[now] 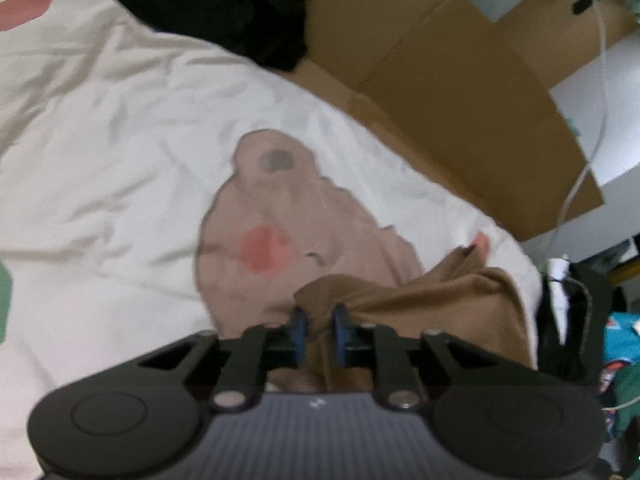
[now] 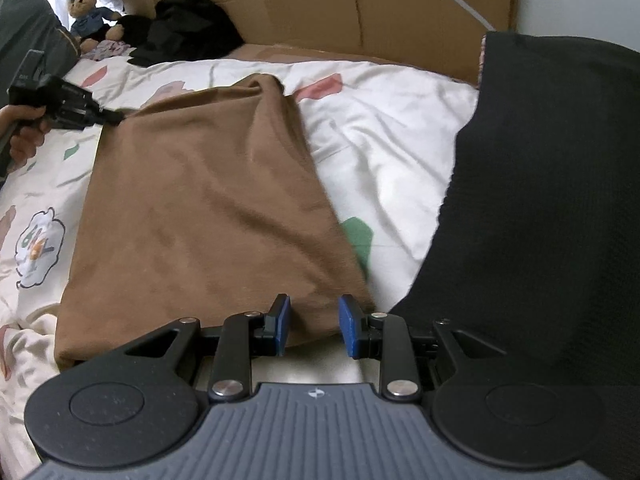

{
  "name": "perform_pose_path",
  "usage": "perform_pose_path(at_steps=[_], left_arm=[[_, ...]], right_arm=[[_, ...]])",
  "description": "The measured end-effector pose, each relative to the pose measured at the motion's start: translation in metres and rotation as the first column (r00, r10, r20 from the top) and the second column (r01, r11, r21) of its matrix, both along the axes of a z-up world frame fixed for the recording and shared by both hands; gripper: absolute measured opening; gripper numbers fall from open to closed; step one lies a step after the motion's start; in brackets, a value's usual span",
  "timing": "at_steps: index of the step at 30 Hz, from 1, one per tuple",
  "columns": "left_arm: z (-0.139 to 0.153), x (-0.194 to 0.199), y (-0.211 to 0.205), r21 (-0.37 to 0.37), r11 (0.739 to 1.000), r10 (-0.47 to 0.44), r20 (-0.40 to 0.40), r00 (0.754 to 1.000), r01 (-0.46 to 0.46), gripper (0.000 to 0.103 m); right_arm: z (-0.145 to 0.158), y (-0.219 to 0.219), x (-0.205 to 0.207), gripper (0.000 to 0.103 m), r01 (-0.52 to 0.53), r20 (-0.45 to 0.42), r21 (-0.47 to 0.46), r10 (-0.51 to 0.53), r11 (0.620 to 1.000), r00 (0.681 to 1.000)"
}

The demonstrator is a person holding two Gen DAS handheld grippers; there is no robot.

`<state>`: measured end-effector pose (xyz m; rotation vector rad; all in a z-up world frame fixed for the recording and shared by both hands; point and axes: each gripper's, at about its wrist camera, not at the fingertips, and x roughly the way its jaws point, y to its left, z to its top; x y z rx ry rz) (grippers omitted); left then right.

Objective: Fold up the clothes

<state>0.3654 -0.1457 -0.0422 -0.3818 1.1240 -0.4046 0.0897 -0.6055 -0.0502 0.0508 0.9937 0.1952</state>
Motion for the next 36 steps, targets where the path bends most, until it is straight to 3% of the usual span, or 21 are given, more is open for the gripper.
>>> perform_pose_path(at_steps=[3,5,7,12,18,21,23,28,30,36], left_arm=[[0.012,-0.004,0.011,0.031,0.998,0.048,0.036,0.998,-0.049,0.036],[0.019,-0.006,0.013,0.012,0.999,0.040,0.059,0.997,-0.041,0.036],[0.031,-0.009,0.010,-0.037,0.999,0.009,0.083,0.997,-0.006,0.036],[0.045,-0.017,-0.016,-0.067,0.993,-0.085,0.123,0.989,0.093,0.046],[0.033,-0.023,-0.053,-0.040,0.976,-0.205,0.126,0.971,0.212,0.048],[0.020,-0.023,-0.062,0.027,0.971,-0.237,0.126,0.963,0.236,0.048],[0.011,-0.021,-0.059,0.063,0.976,-0.215,0.123,0.969,0.209,0.048],[0.007,-0.009,-0.039,0.058,0.992,-0.115,0.128,0.985,0.108,0.045],[0.015,-0.009,-0.039,0.087,0.991,-0.112,0.155,0.982,0.099,0.049],[0.032,-0.005,-0.040,0.045,0.992,-0.120,0.189,0.975,0.114,0.050]], right_arm=[[0.004,-0.004,-0.001,0.030,0.016,0.009,0.007,-0.016,1.000,1.000],[0.010,-0.008,-0.003,0.030,0.033,0.024,0.046,-0.034,0.998,0.999],[0.016,-0.010,-0.002,0.030,0.034,0.047,0.093,-0.038,0.995,0.998],[0.020,0.000,0.006,0.030,-0.001,0.084,0.059,-0.004,0.998,0.996],[0.010,0.007,0.012,0.030,0.002,0.099,0.016,-0.003,1.000,0.995],[0.007,0.011,0.015,0.030,-0.022,0.101,-0.006,0.022,1.000,0.995],[0.002,0.012,0.017,0.030,-0.033,0.095,-0.031,0.035,0.999,0.995],[-0.010,0.002,0.024,0.030,0.019,0.059,-0.091,-0.014,0.996,0.998],[-0.006,-0.002,0.021,0.030,0.027,0.056,-0.080,-0.022,0.996,0.998],[0.014,-0.004,0.020,0.030,0.019,0.111,-0.043,-0.014,0.999,0.994]])
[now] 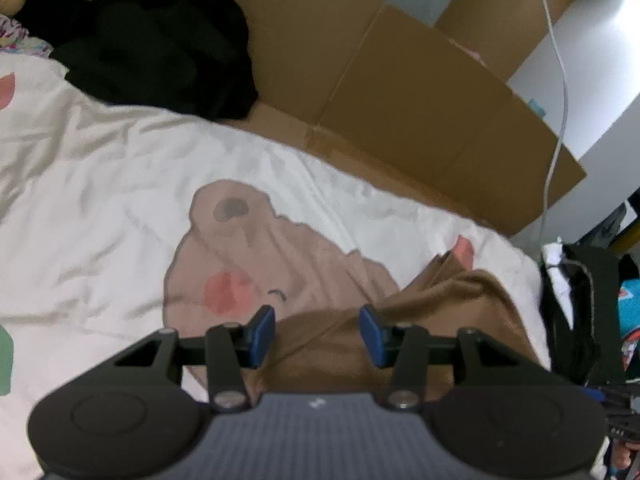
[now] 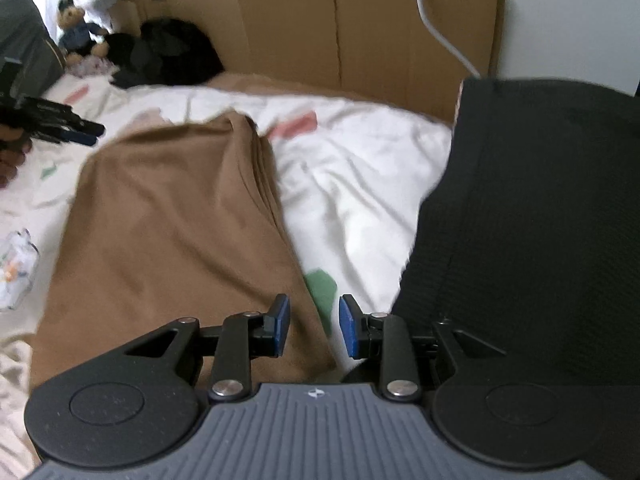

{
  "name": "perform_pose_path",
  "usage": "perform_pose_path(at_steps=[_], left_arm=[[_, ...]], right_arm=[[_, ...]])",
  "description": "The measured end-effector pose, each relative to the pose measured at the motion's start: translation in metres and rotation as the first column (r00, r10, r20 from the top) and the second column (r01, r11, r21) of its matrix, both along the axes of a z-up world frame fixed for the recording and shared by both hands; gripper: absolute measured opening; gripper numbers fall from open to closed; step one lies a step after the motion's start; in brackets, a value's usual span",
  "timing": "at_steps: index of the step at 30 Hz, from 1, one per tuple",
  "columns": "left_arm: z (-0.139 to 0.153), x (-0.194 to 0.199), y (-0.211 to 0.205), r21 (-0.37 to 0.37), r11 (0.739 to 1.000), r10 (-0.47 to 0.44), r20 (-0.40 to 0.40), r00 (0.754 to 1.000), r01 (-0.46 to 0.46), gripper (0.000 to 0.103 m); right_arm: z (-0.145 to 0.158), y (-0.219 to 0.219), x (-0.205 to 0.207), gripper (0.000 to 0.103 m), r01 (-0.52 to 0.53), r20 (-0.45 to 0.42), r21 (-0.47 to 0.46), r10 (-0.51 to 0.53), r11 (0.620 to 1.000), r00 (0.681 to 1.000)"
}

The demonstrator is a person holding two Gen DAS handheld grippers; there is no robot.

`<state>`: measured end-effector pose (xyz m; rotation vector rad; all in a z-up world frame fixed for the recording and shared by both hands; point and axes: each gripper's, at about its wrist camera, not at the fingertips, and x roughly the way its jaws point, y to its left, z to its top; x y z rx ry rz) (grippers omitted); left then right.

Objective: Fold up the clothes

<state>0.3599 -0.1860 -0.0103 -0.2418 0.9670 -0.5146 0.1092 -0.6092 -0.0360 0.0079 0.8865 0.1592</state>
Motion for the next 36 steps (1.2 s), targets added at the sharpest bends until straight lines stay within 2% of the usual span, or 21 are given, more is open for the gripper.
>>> perform_pose_path(at_steps=[6,11,19,25,29,31,34,36], left_arm=[[0.006,0.001,-0.030,0.018,0.997,-0.078,0.034,0.996,0.077,0.066],[0.002,0.002,-0.057,0.049,0.989,-0.142,0.061,0.988,0.139,0.071],[-0.010,0.019,-0.107,0.036,0.976,-0.218,0.074,0.973,0.216,0.069],[-0.014,0.018,-0.137,0.053,0.938,-0.345,0.108,0.932,0.341,0.067],[-0.020,0.017,-0.148,0.080,0.918,-0.397,0.126,0.909,0.389,0.067],[-0.021,0.017,-0.151,0.105,0.912,-0.408,0.139,0.902,0.397,0.066],[-0.027,0.021,-0.152,0.104,0.907,-0.418,0.122,0.900,0.407,0.054],[-0.031,0.025,-0.151,0.090,0.909,-0.415,0.106,0.904,0.406,0.036]], right_arm=[[0.014,0.009,0.016,0.031,-0.028,0.028,0.025,0.028,0.999,0.999],[0.014,0.022,0.030,0.031,-0.063,0.036,0.032,0.062,0.997,0.997],[0.008,0.047,0.074,0.032,-0.116,0.030,0.046,0.114,0.992,0.993],[0.007,0.057,0.108,0.032,-0.140,0.043,0.043,0.138,0.989,0.989],[0.006,0.060,0.123,0.032,-0.165,0.040,0.048,0.164,0.985,0.986],[0.004,0.063,0.130,0.032,-0.175,0.035,0.050,0.173,0.983,0.984],[0.000,0.067,0.144,0.032,-0.174,0.020,0.054,0.174,0.983,0.985],[-0.004,0.069,0.156,0.032,-0.166,0.010,0.059,0.165,0.984,0.986]])
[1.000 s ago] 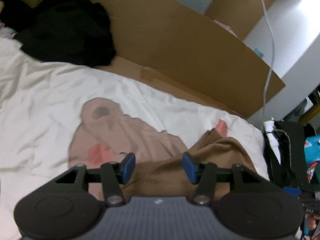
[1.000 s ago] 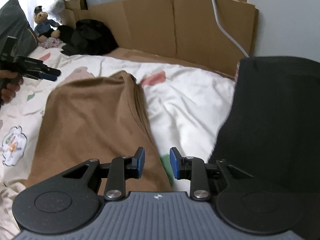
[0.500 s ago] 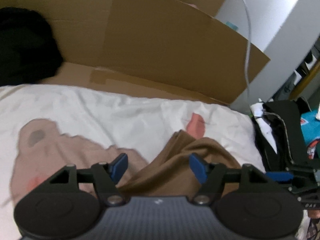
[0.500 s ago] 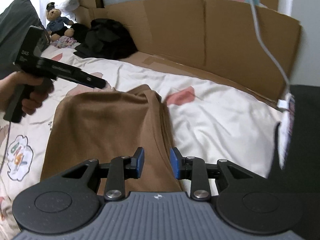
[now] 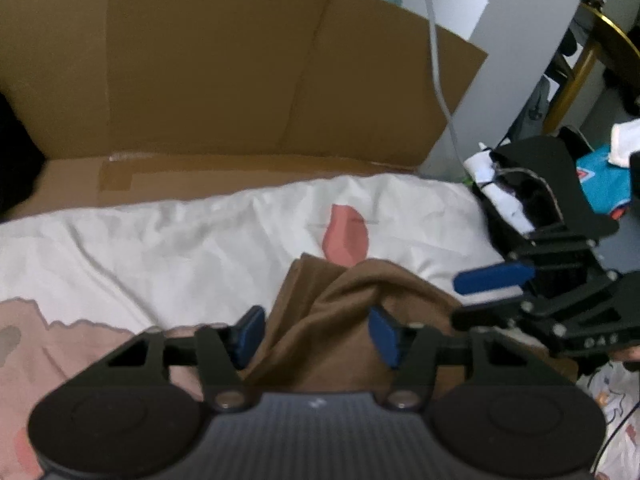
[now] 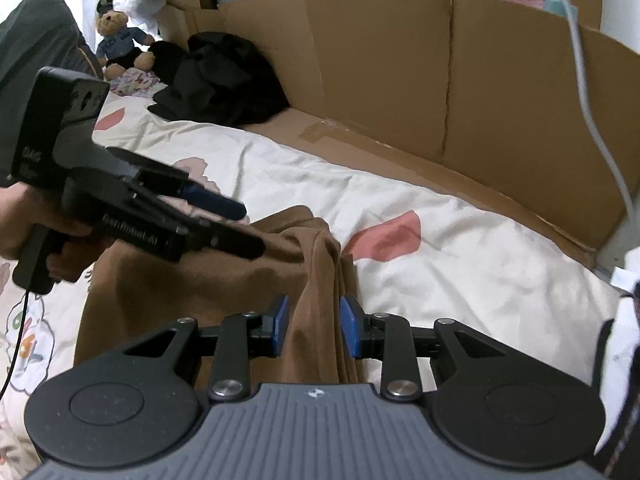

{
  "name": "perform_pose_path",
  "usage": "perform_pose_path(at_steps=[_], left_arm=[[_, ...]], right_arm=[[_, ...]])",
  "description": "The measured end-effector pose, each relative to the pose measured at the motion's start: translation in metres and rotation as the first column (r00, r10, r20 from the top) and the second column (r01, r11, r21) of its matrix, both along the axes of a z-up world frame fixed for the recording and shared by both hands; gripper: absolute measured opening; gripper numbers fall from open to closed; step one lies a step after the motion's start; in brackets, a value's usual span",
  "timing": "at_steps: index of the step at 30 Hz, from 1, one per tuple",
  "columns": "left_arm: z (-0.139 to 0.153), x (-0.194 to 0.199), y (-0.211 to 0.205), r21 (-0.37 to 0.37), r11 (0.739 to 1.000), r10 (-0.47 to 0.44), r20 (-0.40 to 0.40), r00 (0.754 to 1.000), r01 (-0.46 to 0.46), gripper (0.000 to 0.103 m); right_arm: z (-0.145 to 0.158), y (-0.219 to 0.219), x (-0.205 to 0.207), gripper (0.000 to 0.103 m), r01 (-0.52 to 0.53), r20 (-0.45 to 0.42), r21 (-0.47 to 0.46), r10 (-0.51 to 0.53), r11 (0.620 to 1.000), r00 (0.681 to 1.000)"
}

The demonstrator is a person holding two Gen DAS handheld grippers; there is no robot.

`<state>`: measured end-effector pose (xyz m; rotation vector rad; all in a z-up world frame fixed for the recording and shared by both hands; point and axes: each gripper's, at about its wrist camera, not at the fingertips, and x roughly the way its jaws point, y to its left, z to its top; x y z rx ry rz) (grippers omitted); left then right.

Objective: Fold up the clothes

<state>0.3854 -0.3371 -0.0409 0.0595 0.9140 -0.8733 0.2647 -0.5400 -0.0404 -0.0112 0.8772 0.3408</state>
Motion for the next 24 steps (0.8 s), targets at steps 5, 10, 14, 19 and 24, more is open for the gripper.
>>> perform_pose_path(at_steps=[5,10,14,19,24], left_arm=[[-0.006,0.010,0.008,-0.044,0.999,0.027,-0.052,0.998,-0.029,0.006],[-0.007,0.013,0.015,-0.079,0.996,0.046,-0.060,0.997,-0.051,0.003],[-0.006,0.018,0.021,-0.117,0.989,0.084,-0.094,0.992,-0.094,0.003],[-0.001,0.023,0.025,-0.104,0.981,0.155,-0.106,0.982,-0.166,0.014],[0.009,0.026,0.039,-0.105,0.971,0.204,-0.090,0.975,-0.213,0.015]], right_arm=[[-0.009,0.005,0.020,0.032,0.027,-0.023,0.016,-0.027,1.000,0.999],[-0.022,0.007,0.035,0.016,0.028,-0.069,0.033,-0.026,0.999,0.997],[-0.021,-0.002,0.041,0.010,0.063,-0.075,0.093,-0.056,0.994,0.996],[-0.019,-0.008,0.047,0.011,0.103,-0.096,0.125,-0.091,0.987,0.991],[-0.014,-0.016,0.046,0.013,0.132,-0.094,0.127,-0.121,0.983,0.988]])
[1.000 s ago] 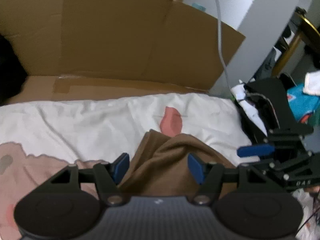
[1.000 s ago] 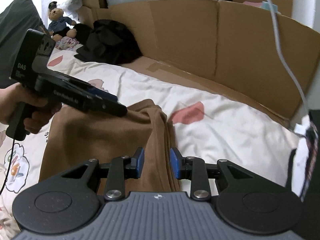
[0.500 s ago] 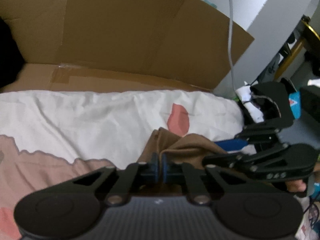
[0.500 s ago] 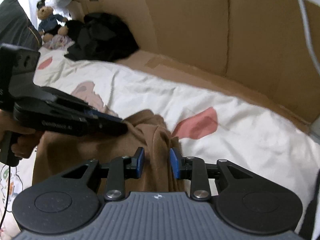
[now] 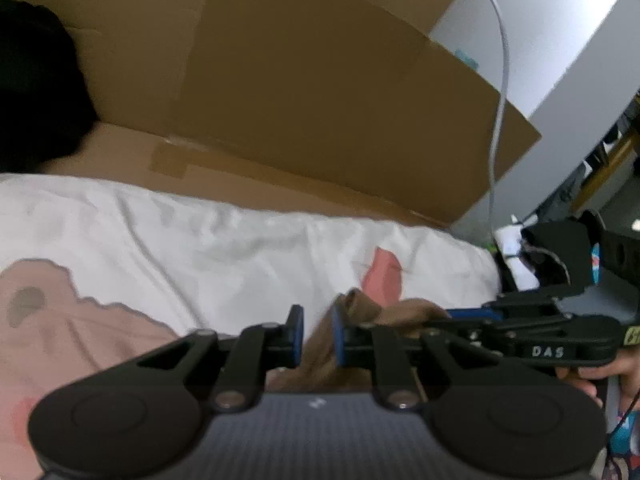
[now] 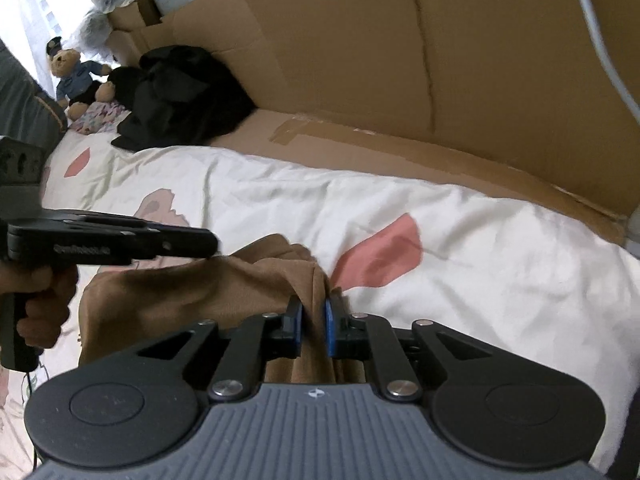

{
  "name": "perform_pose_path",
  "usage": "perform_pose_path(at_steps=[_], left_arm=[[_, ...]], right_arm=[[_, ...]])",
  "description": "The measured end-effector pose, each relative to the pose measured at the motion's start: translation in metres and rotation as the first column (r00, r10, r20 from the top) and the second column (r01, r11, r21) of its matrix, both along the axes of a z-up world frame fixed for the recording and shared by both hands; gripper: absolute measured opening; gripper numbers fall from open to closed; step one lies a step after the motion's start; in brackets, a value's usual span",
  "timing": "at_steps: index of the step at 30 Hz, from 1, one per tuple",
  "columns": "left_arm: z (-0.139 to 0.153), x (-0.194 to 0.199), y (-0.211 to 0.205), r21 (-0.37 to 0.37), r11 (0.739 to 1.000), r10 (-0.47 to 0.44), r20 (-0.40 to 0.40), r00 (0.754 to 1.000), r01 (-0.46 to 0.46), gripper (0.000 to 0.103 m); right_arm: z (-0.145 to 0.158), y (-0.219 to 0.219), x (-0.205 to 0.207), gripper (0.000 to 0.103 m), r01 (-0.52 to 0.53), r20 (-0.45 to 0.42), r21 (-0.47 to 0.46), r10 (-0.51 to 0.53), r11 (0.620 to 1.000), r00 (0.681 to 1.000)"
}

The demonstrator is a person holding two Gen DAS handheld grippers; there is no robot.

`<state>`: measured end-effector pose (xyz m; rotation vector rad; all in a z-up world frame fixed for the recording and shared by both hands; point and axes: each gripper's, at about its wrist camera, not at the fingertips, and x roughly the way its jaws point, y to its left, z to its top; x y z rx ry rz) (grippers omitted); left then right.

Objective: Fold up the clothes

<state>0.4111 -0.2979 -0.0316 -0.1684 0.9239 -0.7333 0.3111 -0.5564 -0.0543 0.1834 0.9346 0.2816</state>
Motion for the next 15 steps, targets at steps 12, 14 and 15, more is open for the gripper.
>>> perform_pose_path(at_steps=[12,14,15], left_arm=[[0.016,-0.034,0.047,0.057,0.998,-0.020,0.032,0.999,0.019,0.023],[0.016,-0.040,0.056,0.062,0.998,-0.021,0.031,0.999,0.019,0.024],[0.016,-0.044,0.063,0.064,0.998,-0.021,0.027,0.999,0.019,0.024]], right_arm=[[0.022,-0.008,-0.012,0.022,0.053,0.078,-0.026,-0.051,0.998,0.996],[0.024,-0.008,-0.016,0.022,0.046,0.082,-0.027,-0.044,0.999,0.996],[0.025,-0.008,-0.019,0.022,0.040,0.083,-0.027,-0.037,0.999,0.996]])
